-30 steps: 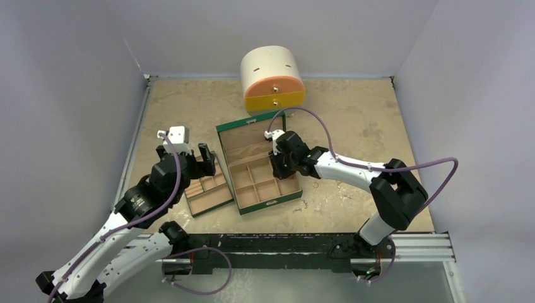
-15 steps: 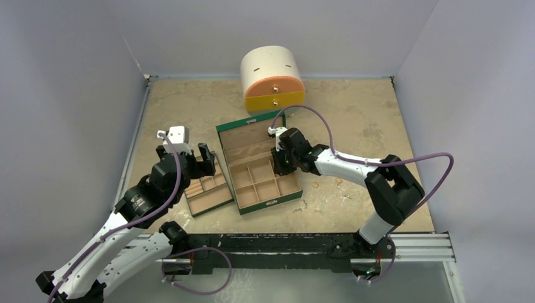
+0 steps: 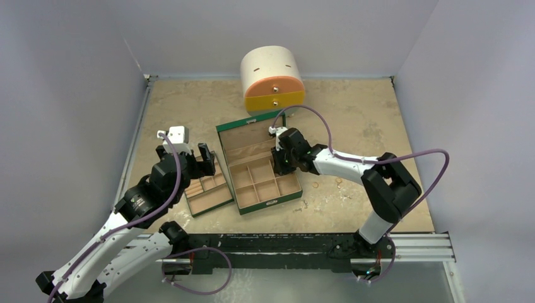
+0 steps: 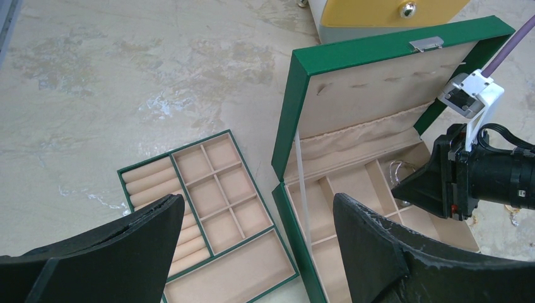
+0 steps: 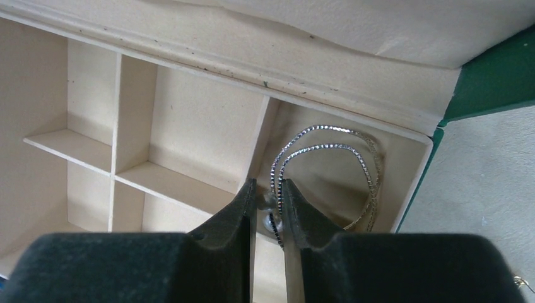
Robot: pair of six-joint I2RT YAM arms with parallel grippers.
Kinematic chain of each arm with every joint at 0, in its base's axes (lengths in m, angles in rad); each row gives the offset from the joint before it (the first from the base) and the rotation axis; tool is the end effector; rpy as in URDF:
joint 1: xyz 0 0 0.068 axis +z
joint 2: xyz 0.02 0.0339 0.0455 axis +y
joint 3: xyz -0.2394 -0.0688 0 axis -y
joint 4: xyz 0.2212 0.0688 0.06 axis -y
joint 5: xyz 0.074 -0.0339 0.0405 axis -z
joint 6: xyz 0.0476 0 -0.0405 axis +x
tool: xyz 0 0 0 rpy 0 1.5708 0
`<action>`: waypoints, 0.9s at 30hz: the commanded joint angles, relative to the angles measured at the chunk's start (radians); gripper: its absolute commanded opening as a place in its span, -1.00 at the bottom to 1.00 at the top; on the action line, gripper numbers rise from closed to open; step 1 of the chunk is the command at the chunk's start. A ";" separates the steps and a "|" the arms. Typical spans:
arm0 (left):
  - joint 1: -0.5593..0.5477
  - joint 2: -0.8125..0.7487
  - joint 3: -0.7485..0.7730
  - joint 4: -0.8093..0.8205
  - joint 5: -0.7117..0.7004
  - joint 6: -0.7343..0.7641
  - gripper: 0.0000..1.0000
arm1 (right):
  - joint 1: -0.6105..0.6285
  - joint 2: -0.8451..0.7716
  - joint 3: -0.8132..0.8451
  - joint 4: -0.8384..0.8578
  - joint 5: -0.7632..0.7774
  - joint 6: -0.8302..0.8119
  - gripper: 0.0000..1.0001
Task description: Organize the mixed jewelry
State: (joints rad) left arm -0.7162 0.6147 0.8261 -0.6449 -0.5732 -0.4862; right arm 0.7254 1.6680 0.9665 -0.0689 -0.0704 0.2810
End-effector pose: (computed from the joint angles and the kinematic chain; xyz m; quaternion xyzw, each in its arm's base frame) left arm 0.1162 -0.0669 0.3088 -0.0585 0.8204 -0.0957 0.5607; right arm 0.2508 0.2268 0.1702 -0.2162 0.8948 0.2162 0.3255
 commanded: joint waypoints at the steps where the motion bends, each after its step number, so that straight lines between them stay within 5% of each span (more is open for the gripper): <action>1: -0.004 -0.006 0.004 0.037 -0.016 0.008 0.75 | -0.020 -0.003 0.029 0.006 0.063 0.005 -0.52; 7: -0.004 -0.008 0.004 0.037 -0.014 0.008 0.75 | -0.019 -0.035 0.025 -0.006 0.065 0.014 -0.25; 27: -0.004 -0.012 0.003 0.038 -0.013 0.009 0.75 | -0.020 -0.138 0.028 -0.030 0.098 0.040 -0.04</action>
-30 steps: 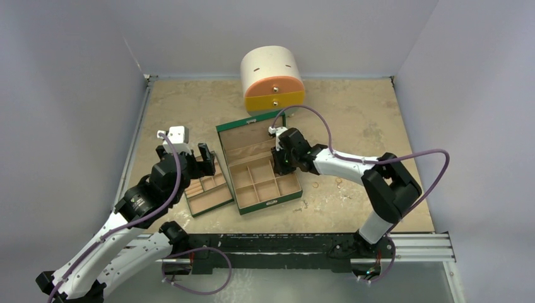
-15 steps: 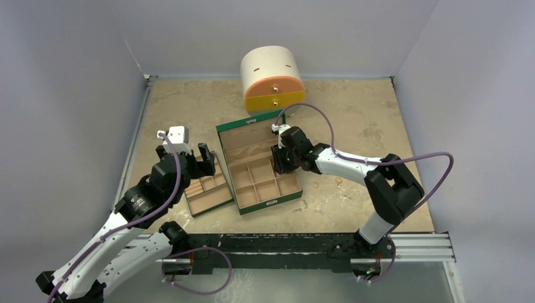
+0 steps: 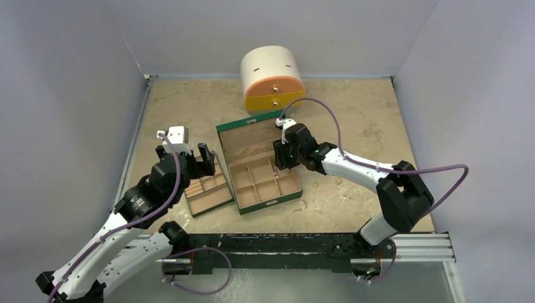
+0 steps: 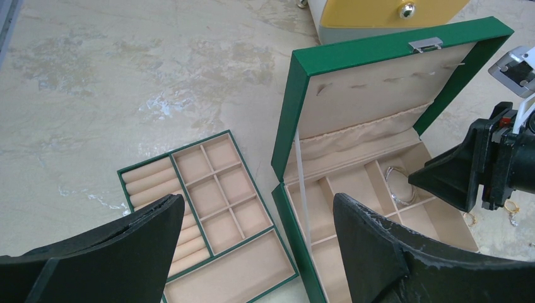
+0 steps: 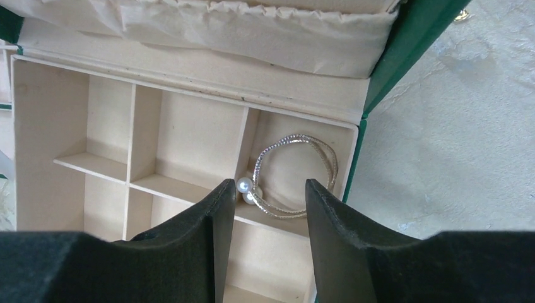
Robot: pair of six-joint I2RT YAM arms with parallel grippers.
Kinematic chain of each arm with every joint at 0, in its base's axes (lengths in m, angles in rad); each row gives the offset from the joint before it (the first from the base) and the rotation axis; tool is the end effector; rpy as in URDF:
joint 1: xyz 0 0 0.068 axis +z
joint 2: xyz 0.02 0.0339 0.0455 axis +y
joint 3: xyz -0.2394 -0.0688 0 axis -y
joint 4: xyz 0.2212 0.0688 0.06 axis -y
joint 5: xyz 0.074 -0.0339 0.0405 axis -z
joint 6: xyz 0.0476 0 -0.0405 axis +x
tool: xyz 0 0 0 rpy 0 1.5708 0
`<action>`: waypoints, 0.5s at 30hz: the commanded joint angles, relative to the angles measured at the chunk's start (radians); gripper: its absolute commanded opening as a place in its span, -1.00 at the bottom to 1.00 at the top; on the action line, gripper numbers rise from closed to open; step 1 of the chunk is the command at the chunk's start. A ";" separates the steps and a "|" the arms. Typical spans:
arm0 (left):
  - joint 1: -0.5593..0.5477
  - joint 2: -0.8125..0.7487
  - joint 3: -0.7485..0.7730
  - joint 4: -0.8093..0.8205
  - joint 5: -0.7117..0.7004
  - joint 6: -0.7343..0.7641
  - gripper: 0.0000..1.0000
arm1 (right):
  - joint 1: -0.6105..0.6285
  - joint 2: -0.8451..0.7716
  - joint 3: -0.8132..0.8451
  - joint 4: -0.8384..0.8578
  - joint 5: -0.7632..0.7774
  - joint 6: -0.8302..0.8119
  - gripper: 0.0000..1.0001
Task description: Organize the mixed jewelry
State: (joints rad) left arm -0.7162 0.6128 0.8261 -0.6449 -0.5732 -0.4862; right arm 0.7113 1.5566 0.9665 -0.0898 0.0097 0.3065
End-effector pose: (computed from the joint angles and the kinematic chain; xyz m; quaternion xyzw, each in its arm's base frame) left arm 0.1159 -0.0667 0.3090 -0.0588 0.8199 -0.0963 0.5612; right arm 0.2490 0.2140 0.2032 -0.1794 0.8844 0.2061 0.3784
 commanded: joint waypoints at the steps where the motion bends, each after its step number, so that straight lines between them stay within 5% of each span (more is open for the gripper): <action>1: -0.004 -0.010 0.004 0.038 -0.012 0.008 0.75 | -0.005 -0.028 0.028 -0.011 0.017 0.014 -0.04; 15: -0.003 0.013 0.021 0.017 -0.025 -0.042 0.74 | 0.004 -0.165 0.030 -0.096 -0.019 0.068 -0.16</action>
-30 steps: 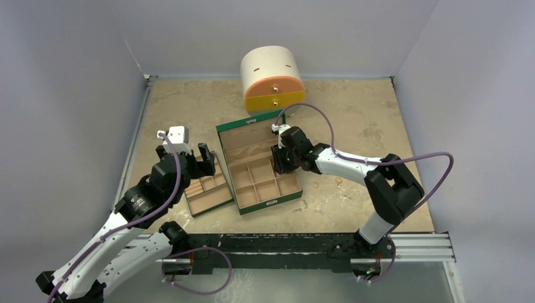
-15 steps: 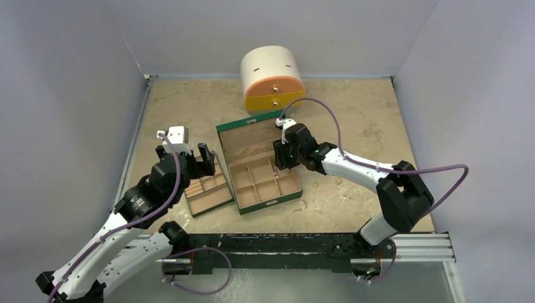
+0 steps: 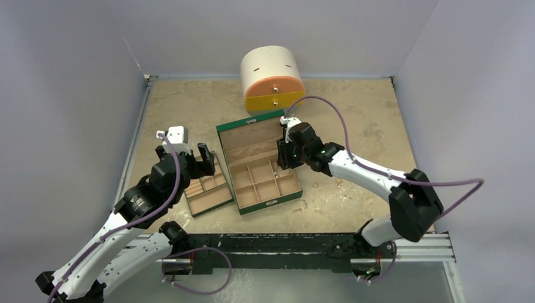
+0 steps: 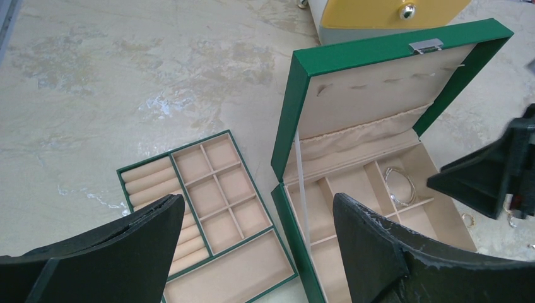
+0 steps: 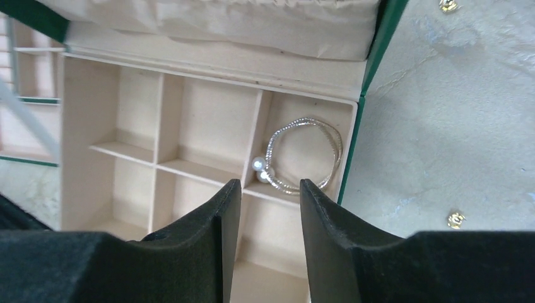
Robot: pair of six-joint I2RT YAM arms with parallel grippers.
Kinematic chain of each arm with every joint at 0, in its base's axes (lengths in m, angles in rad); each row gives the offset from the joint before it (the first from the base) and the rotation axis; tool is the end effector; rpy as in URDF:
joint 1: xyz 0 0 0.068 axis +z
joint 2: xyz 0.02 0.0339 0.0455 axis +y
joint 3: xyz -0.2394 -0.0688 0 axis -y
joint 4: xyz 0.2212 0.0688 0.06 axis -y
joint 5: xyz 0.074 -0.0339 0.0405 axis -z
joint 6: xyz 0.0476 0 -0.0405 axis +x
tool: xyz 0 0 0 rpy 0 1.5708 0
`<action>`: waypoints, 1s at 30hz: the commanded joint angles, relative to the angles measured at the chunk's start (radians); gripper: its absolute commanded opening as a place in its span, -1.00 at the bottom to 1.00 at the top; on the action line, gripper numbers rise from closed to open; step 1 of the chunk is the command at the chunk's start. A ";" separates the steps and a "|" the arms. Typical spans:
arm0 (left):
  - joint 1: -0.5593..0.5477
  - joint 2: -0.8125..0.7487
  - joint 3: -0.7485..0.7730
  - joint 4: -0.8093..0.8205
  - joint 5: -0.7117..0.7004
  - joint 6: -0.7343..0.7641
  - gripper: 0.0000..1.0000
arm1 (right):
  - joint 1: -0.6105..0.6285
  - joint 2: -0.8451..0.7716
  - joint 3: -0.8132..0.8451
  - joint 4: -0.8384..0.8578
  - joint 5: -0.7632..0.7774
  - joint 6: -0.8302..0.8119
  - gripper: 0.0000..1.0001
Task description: Organize the mixed jewelry
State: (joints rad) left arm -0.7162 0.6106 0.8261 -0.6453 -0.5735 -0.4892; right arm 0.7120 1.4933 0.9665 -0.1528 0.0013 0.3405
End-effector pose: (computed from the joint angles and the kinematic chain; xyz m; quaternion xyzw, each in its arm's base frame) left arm 0.1156 -0.0663 0.3092 -0.0603 0.8194 -0.0975 0.5617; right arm 0.2403 0.2073 0.2164 -0.1664 0.8869 0.2160 0.3730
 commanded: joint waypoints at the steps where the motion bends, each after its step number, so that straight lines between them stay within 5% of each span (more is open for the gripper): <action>1: -0.004 0.025 0.034 0.002 -0.039 -0.066 0.75 | 0.004 -0.122 0.031 -0.047 -0.009 0.038 -0.15; 8: -0.004 0.085 0.093 -0.159 -0.160 -0.335 0.72 | 0.003 -0.222 0.050 -0.138 0.034 0.066 -0.14; 16: -0.004 0.059 0.066 -0.402 -0.219 -0.805 0.63 | 0.004 -0.270 0.052 -0.170 0.063 0.069 -0.13; 30: -0.004 -0.049 -0.219 -0.341 -0.166 -1.315 0.67 | 0.004 -0.320 0.008 -0.168 0.054 0.069 -0.12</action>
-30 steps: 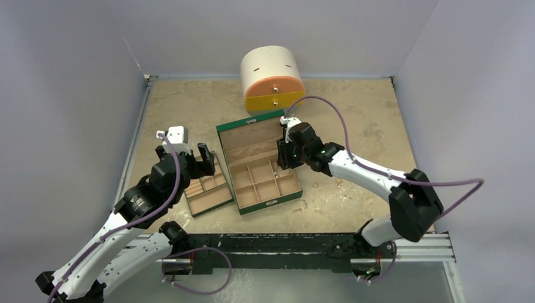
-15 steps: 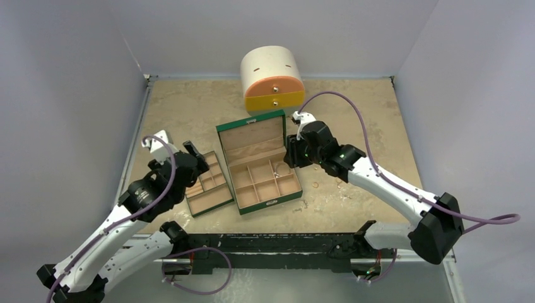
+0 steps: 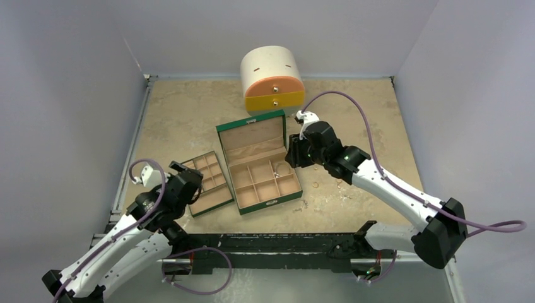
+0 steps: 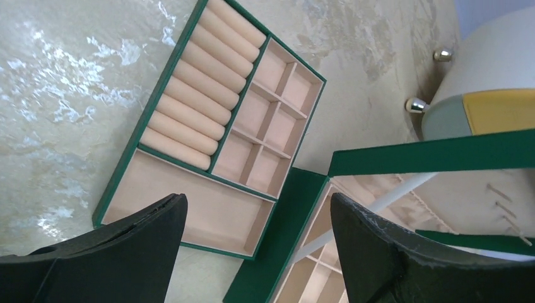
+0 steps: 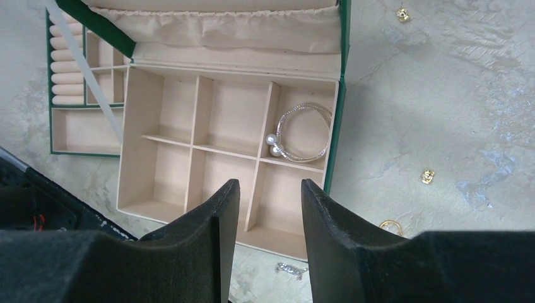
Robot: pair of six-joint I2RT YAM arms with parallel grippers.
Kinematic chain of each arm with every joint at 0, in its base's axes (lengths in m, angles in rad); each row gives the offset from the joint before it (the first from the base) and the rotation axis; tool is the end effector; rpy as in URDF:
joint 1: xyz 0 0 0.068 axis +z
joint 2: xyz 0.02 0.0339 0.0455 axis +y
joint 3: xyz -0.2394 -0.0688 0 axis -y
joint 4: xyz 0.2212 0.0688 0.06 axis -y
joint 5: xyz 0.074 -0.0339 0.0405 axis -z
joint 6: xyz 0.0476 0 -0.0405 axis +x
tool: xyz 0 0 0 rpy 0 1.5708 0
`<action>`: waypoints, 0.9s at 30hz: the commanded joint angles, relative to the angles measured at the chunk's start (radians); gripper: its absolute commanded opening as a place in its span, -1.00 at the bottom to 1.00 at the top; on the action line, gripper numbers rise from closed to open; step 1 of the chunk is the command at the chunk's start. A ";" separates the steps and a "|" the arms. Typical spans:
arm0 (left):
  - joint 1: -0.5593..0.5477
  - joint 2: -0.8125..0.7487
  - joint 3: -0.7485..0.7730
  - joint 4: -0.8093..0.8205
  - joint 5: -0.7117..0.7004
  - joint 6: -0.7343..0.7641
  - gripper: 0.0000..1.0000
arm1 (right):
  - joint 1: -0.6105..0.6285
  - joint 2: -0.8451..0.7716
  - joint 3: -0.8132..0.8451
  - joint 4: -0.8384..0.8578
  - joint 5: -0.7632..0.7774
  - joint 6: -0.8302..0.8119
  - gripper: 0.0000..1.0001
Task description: Organize the mixed jewelry
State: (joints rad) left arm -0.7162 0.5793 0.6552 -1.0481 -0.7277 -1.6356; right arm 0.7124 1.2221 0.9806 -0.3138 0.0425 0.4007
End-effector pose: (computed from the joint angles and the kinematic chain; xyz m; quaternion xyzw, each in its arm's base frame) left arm 0.0943 -0.0401 0.2307 -0.4902 0.7537 -0.1235 0.4199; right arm 0.2061 0.1754 0.2798 -0.1254 0.8647 0.2410 0.4225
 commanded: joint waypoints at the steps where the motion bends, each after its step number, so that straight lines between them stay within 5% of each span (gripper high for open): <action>1: -0.004 -0.011 -0.065 0.081 -0.006 -0.184 0.66 | 0.003 -0.055 -0.012 -0.006 0.014 0.010 -0.12; 11: 0.006 0.124 -0.172 0.280 0.078 -0.250 0.52 | 0.003 -0.099 -0.031 -0.012 0.020 0.024 -0.11; 27: 0.221 0.257 -0.264 0.449 0.350 -0.177 0.08 | 0.002 -0.142 -0.040 -0.042 -0.005 0.029 -0.10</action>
State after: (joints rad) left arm -0.5060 0.8150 0.3847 -0.6582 -0.4232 -1.8366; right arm 0.7124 1.1095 0.9440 -0.3477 0.0425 0.4194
